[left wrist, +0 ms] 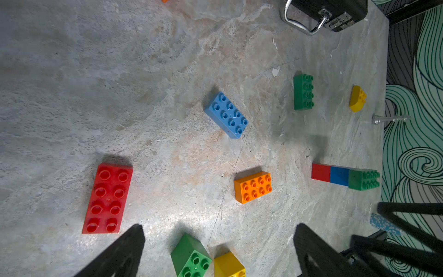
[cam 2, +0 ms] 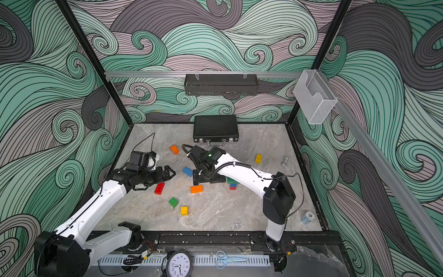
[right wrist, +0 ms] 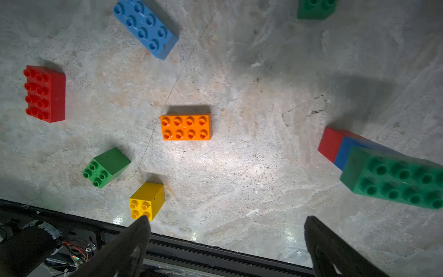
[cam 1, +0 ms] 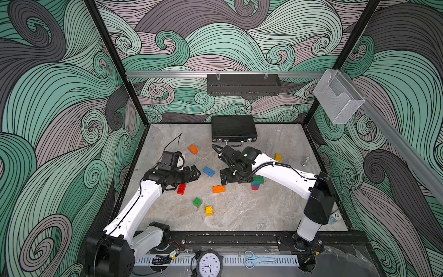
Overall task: Assemble an ice cream with lego
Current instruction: Pick up the lego brick from the center of the board.
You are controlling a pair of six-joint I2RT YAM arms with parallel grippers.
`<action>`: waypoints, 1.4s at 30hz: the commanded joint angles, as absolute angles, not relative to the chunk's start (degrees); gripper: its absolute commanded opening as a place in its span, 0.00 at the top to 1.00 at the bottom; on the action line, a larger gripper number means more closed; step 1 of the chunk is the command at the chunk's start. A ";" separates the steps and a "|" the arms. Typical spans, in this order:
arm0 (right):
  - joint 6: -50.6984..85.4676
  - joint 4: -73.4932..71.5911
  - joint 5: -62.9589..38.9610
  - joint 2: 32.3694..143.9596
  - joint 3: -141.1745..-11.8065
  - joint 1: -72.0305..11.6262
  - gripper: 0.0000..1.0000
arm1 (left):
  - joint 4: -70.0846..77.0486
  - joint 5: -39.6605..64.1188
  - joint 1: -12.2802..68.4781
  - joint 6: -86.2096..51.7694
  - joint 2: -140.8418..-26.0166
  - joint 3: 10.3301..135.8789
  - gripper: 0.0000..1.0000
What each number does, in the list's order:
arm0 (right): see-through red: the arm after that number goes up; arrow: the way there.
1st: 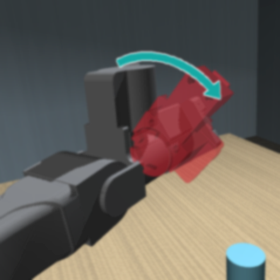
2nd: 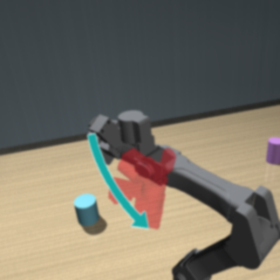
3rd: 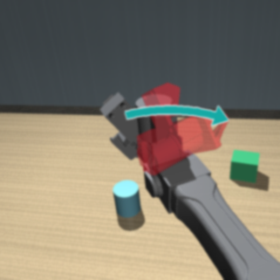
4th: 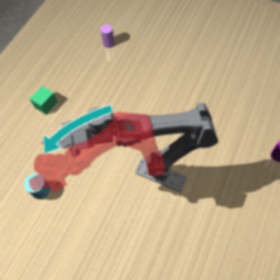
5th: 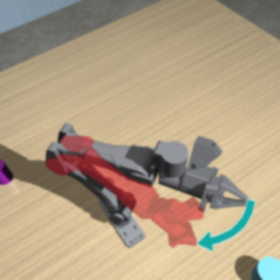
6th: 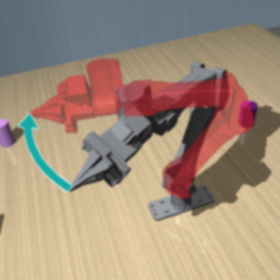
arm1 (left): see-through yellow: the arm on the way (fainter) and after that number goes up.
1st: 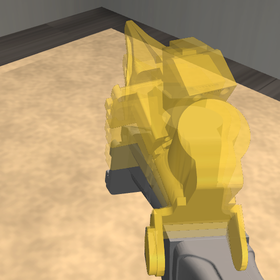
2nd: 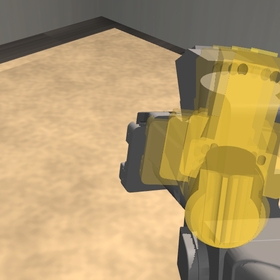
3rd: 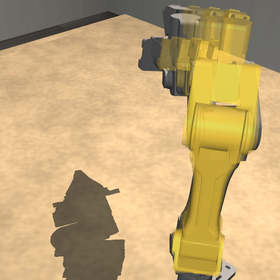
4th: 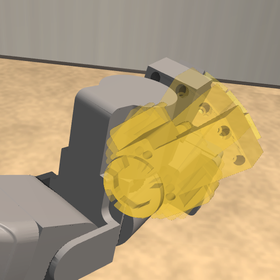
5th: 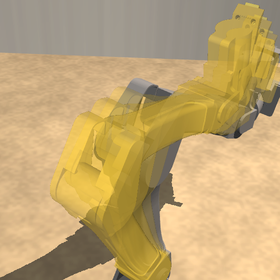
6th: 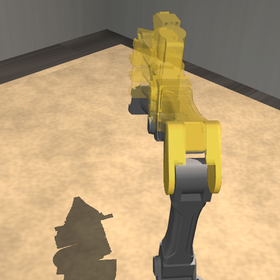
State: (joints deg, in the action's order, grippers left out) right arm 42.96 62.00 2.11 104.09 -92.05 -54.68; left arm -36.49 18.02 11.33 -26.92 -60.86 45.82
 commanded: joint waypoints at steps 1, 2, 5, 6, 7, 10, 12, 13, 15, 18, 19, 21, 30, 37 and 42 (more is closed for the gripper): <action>44.65 60.11 1.06 107.66 -94.48 -56.27 0.00 | -37.66 22.63 8.57 -27.67 -59.37 44.94 0.03; 44.65 59.91 0.76 108.88 -95.09 -56.58 0.00 | -37.45 23.57 7.76 -27.89 -59.18 44.57 0.03; 44.30 59.77 -0.04 112.72 -97.02 -57.11 0.00 | -37.24 25.26 6.18 -28.08 -59.02 43.64 0.03; 44.06 59.76 -0.18 113.86 -97.46 -57.20 0.01 | -37.25 25.39 5.71 -28.30 -58.92 43.36 0.03; 43.82 59.62 -0.32 114.75 -97.86 -57.38 0.01 | -37.33 25.53 5.40 -28.46 -58.90 43.18 0.03; 43.34 59.50 -0.03 117.69 -99.45 -57.50 0.02 | -36.79 26.54 4.13 -29.26 -58.78 42.65 0.03; 43.16 59.50 0.05 119.70 -100.59 -57.54 0.04 | -35.68 27.97 3.18 -30.10 -58.65 41.89 0.03; 42.99 59.51 0.02 120.94 -101.39 -57.51 0.05 | -34.96 28.97 2.72 -30.64 -58.54 41.37 0.03; 42.77 59.52 0.09 122.86 -102.79 -57.53 0.06 | -34.22 29.87 2.22 -31.24 -58.27 40.68 0.03; 42.46 60.49 0.68 125.48 -105.16 -57.53 0.08 | -34.58 30.06 1.89 -31.20 -58.01 40.33 0.03; 42.36 60.60 0.75 126.09 -105.51 -57.49 0.08 | -34.64 30.15 1.85 -31.20 -57.93 40.22 0.03; 42.36 60.77 0.81 127.43 -106.36 -57.31 0.09 | -34.65 30.23 1.72 -31.21 -57.66 40.10 0.03; 43.25 61.29 1.21 129.82 -106.62 -56.70 0.17 | -34.40 30.76 1.14 -31.31 -57.75 39.84 0.03; 44.03 61.53 0.84 130.72 -106.57 -56.45 0.21 | -34.46 30.98 0.88 -31.38 -57.39 39.76 0.03; 44.21 61.66 1.21 130.70 -106.39 -56.29 0.28 | -34.54 31.03 0.66 -31.40 -57.05 39.68 0.03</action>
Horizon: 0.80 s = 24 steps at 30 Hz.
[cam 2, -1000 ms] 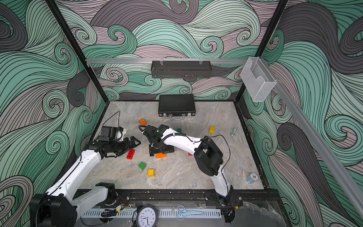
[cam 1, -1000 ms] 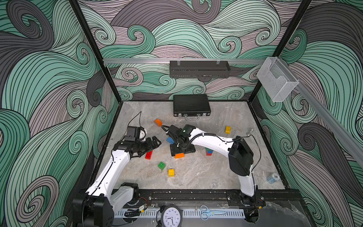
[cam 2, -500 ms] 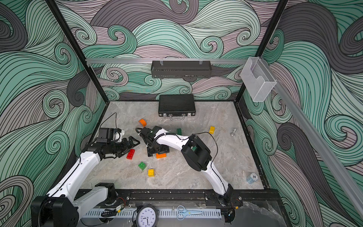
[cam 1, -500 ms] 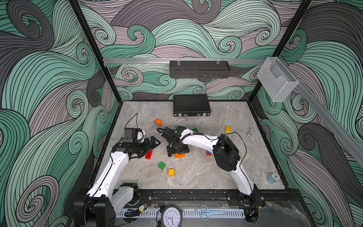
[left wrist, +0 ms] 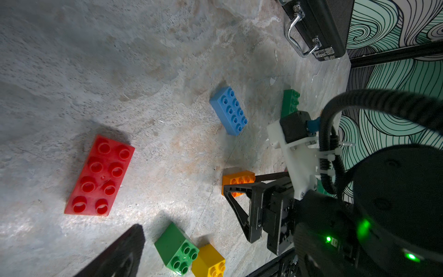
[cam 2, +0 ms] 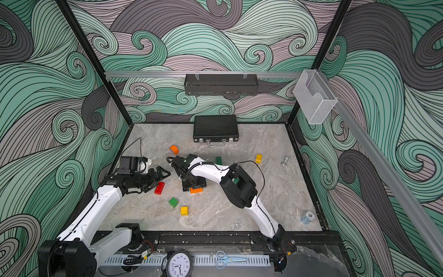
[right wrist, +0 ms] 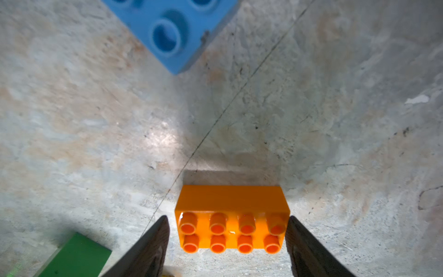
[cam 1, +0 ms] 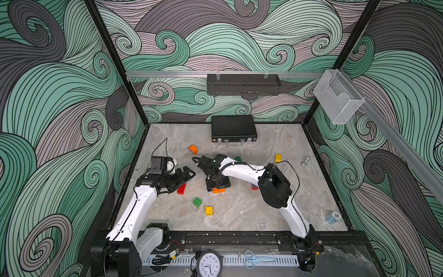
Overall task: Assemble an ice cream with lego
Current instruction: Pick up the lego brick from the center of the board.
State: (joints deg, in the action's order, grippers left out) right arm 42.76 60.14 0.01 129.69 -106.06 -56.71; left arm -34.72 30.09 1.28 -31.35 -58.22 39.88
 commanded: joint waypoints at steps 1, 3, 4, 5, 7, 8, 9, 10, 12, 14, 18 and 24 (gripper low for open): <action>44.21 61.65 1.31 130.62 -106.35 -56.27 0.30 | -34.54 31.03 0.65 -31.42 -57.06 39.65 0.03; 44.24 61.65 1.18 130.65 -106.43 -56.34 0.32 | -34.54 31.03 0.54 -31.38 -57.00 39.72 0.03; 44.29 61.66 1.21 130.61 -106.29 -56.34 0.33 | -34.54 31.08 0.53 -31.40 -57.00 39.70 0.03; 44.30 61.62 1.10 130.73 -106.42 -56.31 0.35 | -34.54 31.11 0.53 -31.38 -56.95 39.68 0.03; 44.30 61.64 1.05 130.63 -106.35 -56.32 0.36 | -34.54 31.11 0.53 -31.38 -57.00 39.70 0.03; 44.30 61.69 1.13 130.39 -106.27 -56.21 0.36 | -34.67 31.16 0.53 -31.32 -56.96 39.70 0.03; 44.29 61.70 1.35 129.90 -106.17 -56.28 0.37 | -34.63 31.20 0.53 -31.29 -57.03 39.75 0.03; 44.22 61.72 1.45 129.39 -105.97 -56.28 0.37 | -34.70 31.20 0.54 -31.16 -57.12 39.79 0.03; 44.17 61.78 1.88 127.87 -105.45 -56.25 0.38 | -34.93 31.29 0.53 -30.99 -57.34 39.94 0.03; 43.97 62.10 2.10 125.68 -104.80 -56.09 0.38 | -34.82 31.76 0.53 -30.79 -57.70 40.06 0.03; 43.51 63.38 2.46 120.71 -103.26 -55.65 0.38 | -33.86 33.58 0.62 -30.32 -59.09 40.12 0.03; 42.33 65.70 2.57 112.51 -100.76 -53.60 0.38 | -31.75 35.74 1.21 -29.44 -60.94 40.45 0.03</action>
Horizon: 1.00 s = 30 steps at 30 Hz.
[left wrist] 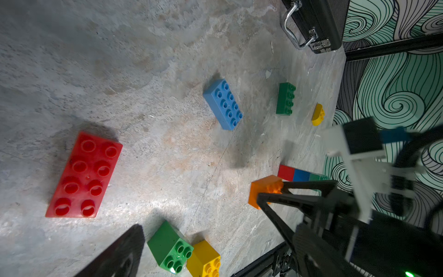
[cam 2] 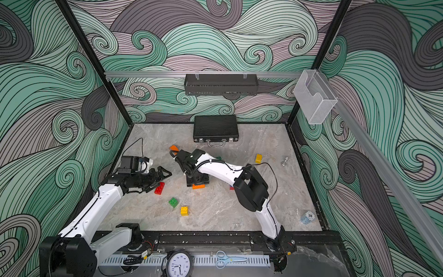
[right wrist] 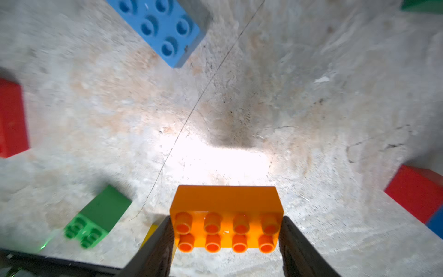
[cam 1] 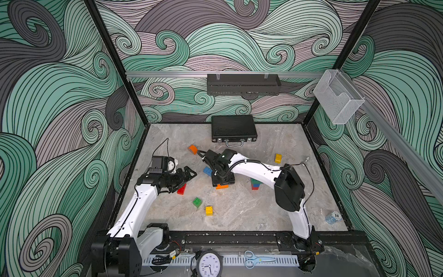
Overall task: Assemble an ice cream with lego
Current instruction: Pick up the lego brick from the center of the board, then assemble the lego brick with the lego brick.
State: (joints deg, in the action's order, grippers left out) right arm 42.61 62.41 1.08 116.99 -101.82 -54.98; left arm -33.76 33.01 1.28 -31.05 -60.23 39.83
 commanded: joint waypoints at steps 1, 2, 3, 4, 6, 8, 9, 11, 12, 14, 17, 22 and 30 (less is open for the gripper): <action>42.04 66.32 2.48 111.11 -100.43 -53.11 0.38 | -31.39 35.99 1.52 -29.53 -61.50 40.68 0.03; 41.77 66.97 2.20 109.78 -99.98 -52.47 0.38 | -31.18 36.03 1.98 -29.53 -62.02 40.98 0.03; 41.46 67.23 1.87 108.67 -99.55 -51.84 0.38 | -30.97 35.96 2.44 -29.53 -62.61 41.33 0.03; 41.08 67.81 1.48 107.47 -99.11 -51.13 0.38 | -30.65 35.95 3.18 -29.62 -63.23 41.72 0.03; 40.08 69.51 1.82 105.01 -98.74 -49.77 0.38 | -30.02 35.60 4.76 -29.79 -64.61 42.78 0.03; 39.19 71.11 2.02 102.75 -98.46 -48.40 0.38 | -29.64 34.92 6.51 -29.95 -65.88 43.92 0.03; 38.66 71.98 2.06 101.53 -98.24 -47.49 0.38 | -29.31 34.59 7.41 -30.13 -66.54 44.65 0.03; 37.62 73.64 2.57 99.42 -98.01 -46.00 0.38 | -28.73 34.08 8.92 -30.47 -67.92 45.80 0.03; 37.10 74.30 2.62 98.56 -97.72 -45.24 0.37 | -28.46 33.85 9.72 -30.71 -68.46 46.21 0.03; 35.52 75.57 2.61 96.84 -96.74 -43.45 0.37 | -27.67 33.53 10.99 -31.22 -69.61 47.12 0.03; 33.61 76.70 3.15 94.69 -94.61 -41.18 0.37 | -26.53 33.18 12.66 -32.02 -70.96 48.03 0.03; 31.55 76.69 3.23 92.72 -90.60 -38.22 0.37 | -24.33 32.96 14.53 -33.83 -71.93 48.45 0.03; 27.79 75.00 2.80 94.04 -88.52 -34.61 0.36 | -23.56 31.91 16.01 -34.89 -73.07 49.09 0.03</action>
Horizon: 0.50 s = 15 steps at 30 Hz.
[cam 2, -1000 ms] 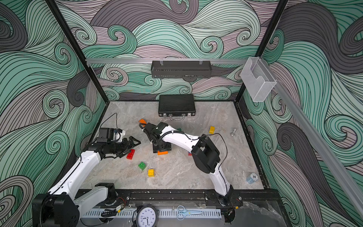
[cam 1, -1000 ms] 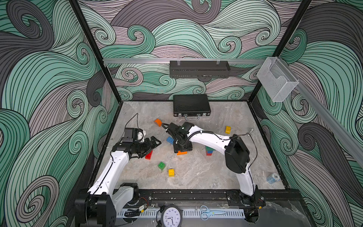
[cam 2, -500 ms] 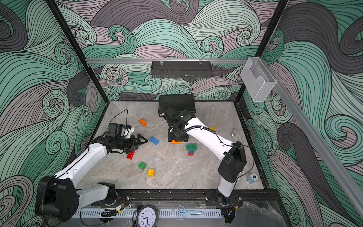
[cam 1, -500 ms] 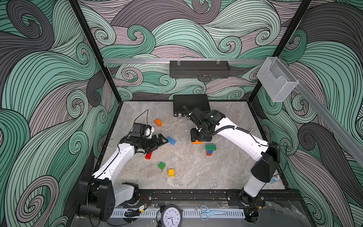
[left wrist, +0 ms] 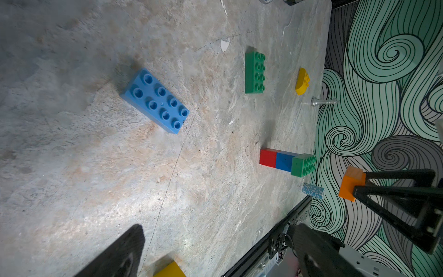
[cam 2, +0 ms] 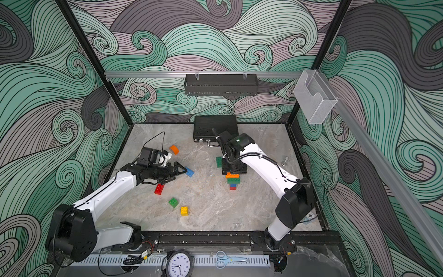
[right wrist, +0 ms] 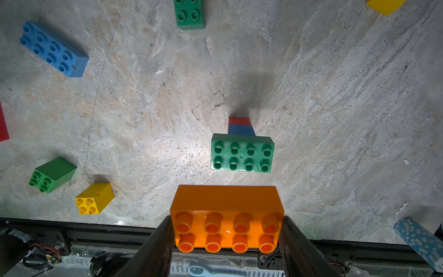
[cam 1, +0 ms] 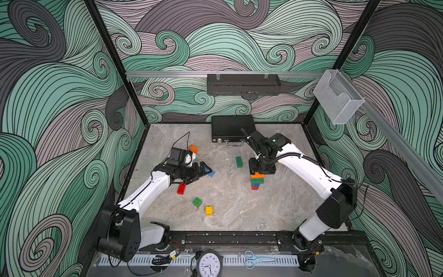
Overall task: Assemble an ice cream with lego
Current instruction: Assemble the lego brick with the lego brick.
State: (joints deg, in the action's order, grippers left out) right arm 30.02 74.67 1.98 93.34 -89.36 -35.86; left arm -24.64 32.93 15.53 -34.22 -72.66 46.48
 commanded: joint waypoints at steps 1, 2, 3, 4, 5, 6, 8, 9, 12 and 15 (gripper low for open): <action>27.39 74.76 2.81 94.17 -88.13 -34.32 0.36 | -23.67 31.82 16.10 -34.98 -73.12 49.17 0.03; 27.14 74.53 2.81 94.35 -87.78 -33.98 0.36 | -23.71 31.67 16.24 -35.06 -73.08 49.18 0.03; 26.99 74.28 2.51 94.52 -87.53 -33.65 0.36 | -23.78 31.48 16.26 -35.16 -72.98 49.21 0.03; 26.72 74.18 2.43 94.64 -87.27 -33.38 0.36 | -23.88 31.40 16.27 -35.23 -72.96 49.22 0.03; 26.48 73.94 2.34 94.78 -87.00 -33.26 0.36 | -23.83 31.22 16.36 -35.29 -72.95 49.23 0.03; 26.28 73.89 2.30 95.01 -86.82 -33.25 0.36 | -23.86 31.20 16.43 -35.33 -72.94 49.28 0.03; 25.87 73.53 1.94 95.43 -86.20 -33.14 0.36 | -23.89 31.11 16.49 -35.42 -72.95 49.22 0.03; 25.84 73.31 1.77 95.49 -85.92 -33.15 0.36 | -23.97 31.03 16.48 -35.42 -72.88 49.22 0.03; 25.75 72.86 1.56 95.81 -85.53 -33.16 0.36 | -23.99 30.85 16.54 -35.33 -72.88 49.22 0.03; 25.70 72.60 1.58 96.23 -85.34 -33.13 0.36 | -23.99 30.85 16.57 -35.33 -72.96 49.18 0.03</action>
